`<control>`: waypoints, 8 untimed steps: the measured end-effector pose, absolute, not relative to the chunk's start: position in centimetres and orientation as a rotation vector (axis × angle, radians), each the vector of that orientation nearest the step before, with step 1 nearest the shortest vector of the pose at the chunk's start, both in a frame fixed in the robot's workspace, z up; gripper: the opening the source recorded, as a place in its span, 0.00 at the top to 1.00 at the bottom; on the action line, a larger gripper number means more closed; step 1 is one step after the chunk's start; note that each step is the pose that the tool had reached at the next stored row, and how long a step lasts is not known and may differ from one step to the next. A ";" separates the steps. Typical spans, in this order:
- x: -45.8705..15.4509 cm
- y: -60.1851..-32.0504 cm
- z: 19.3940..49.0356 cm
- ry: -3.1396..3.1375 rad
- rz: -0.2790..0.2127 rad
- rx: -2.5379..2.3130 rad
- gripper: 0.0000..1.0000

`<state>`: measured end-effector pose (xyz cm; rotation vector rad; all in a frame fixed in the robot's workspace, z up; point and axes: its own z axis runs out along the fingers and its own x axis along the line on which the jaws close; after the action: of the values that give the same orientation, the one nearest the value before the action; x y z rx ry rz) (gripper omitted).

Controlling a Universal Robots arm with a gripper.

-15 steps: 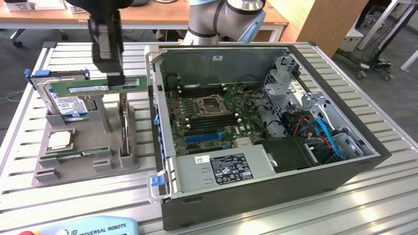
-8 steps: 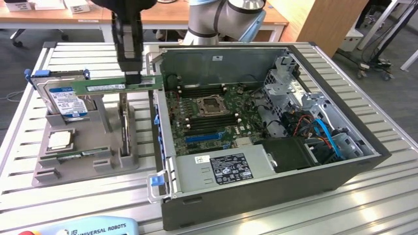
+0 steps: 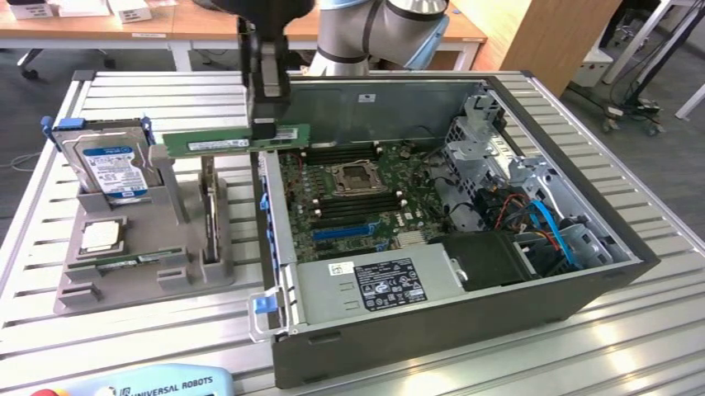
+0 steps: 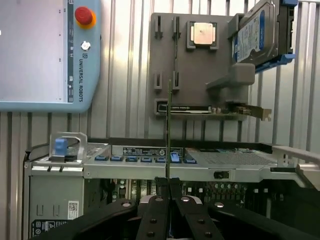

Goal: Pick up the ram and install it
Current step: 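Pick up the ram and move it above insertion slot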

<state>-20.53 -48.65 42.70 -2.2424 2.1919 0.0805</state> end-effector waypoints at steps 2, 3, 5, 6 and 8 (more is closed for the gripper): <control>-19.6 -48.7 42.7 2.192 0.081 -2.242 0.88; -19.2 -48.7 42.7 2.192 0.081 -2.242 0.88; -18.3 -48.7 42.7 2.191 0.082 -2.242 0.88; -17.8 -48.7 42.7 2.191 0.082 -2.241 0.88; -16.9 -48.7 42.7 2.191 0.083 -2.241 0.88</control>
<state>-16.90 -48.65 42.71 -2.2412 2.1908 0.0829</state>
